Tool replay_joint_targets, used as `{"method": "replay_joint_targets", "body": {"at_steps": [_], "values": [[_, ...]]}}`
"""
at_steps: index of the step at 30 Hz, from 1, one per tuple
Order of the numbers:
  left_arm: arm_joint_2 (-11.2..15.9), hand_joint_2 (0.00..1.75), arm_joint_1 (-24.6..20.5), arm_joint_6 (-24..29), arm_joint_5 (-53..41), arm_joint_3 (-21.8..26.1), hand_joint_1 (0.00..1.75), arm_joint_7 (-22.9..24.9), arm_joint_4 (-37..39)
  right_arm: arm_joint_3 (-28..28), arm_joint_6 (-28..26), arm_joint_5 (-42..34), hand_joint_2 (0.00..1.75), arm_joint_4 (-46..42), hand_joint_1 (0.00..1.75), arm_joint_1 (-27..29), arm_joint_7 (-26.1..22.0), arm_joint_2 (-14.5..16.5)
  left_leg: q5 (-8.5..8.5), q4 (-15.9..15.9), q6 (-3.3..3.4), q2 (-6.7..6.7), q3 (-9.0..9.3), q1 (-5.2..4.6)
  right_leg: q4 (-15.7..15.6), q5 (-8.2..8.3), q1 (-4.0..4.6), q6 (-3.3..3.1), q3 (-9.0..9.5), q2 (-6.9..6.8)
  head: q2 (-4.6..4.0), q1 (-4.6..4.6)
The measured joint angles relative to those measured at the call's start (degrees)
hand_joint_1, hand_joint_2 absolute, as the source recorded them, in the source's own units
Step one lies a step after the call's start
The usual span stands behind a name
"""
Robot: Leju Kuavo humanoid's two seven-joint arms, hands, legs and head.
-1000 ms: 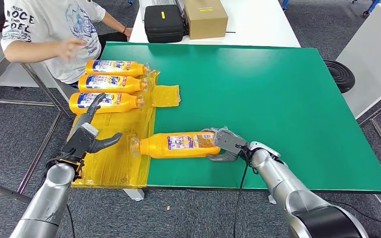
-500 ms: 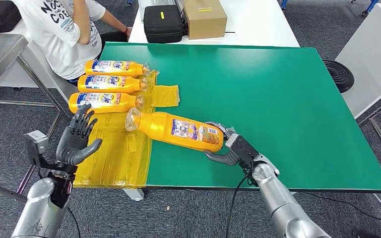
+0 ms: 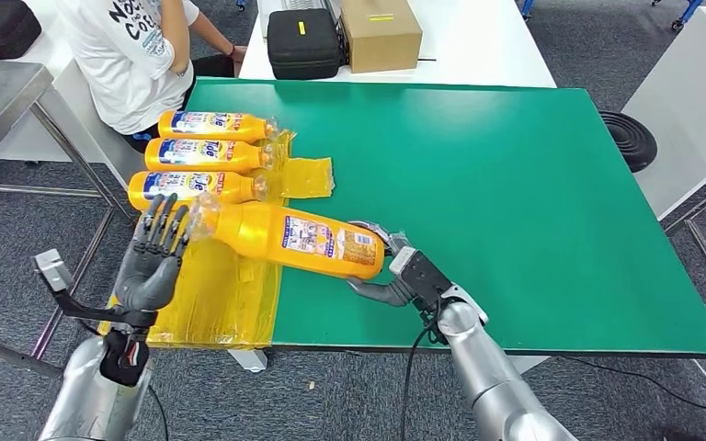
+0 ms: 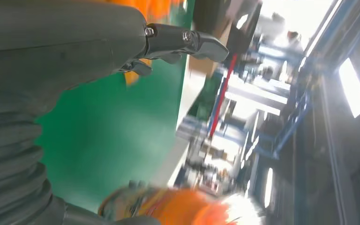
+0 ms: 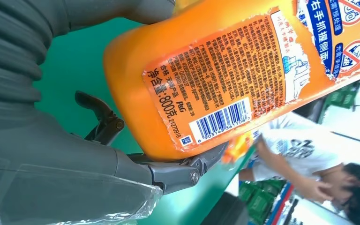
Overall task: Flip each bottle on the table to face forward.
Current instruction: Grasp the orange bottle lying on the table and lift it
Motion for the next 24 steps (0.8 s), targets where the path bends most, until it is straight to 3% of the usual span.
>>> {"method": "replay_joint_targets", "body": {"at_steps": [12,24], "values": [[-4.0,1.75,0.1,-0.4,-2.5,-11.1,0.00,-2.4,1.4,1.0,0.2,-2.6,1.75,2.6,1.75,-2.3,0.0,4.4,0.00,0.0,0.00,0.01,0.00,0.01,0.0,0.00,0.01,0.00,0.00,0.00,0.00,0.00],[-4.9,1.75,-0.2,1.5,-2.5,-13.3,0.00,-3.9,1.9,2.2,0.7,-1.5,1.75,9.4,1.75,-4.0,-0.1,5.0,0.00,0.0,0.00,0.01,0.01,0.02,0.0,0.00,0.02,0.00,0.00,0.00,0.00,0.00]]}}
